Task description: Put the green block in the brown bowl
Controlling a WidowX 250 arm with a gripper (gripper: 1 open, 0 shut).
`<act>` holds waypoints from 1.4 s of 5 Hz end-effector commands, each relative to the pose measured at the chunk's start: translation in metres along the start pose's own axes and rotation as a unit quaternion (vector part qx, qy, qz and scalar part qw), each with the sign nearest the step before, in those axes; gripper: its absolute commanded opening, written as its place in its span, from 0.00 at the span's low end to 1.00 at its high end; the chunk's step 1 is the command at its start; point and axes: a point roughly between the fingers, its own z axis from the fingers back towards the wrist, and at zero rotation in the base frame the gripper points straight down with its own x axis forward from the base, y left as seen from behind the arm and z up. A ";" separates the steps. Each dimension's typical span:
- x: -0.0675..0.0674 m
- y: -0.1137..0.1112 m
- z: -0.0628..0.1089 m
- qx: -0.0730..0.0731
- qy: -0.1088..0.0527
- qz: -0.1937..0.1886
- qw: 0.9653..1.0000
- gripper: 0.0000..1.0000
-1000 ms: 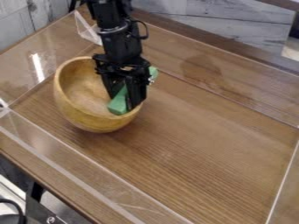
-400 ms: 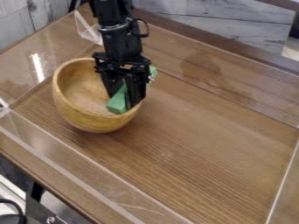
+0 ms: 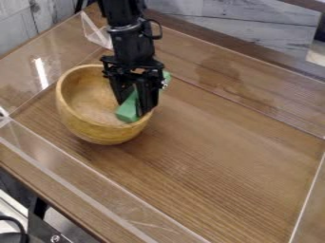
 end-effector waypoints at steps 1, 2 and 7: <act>0.010 -0.003 0.012 0.008 -0.021 -0.010 1.000 0.00; 0.012 -0.004 0.012 0.007 -0.019 -0.011 1.000 0.00; 0.018 -0.010 0.012 0.000 -0.007 -0.016 1.000 0.00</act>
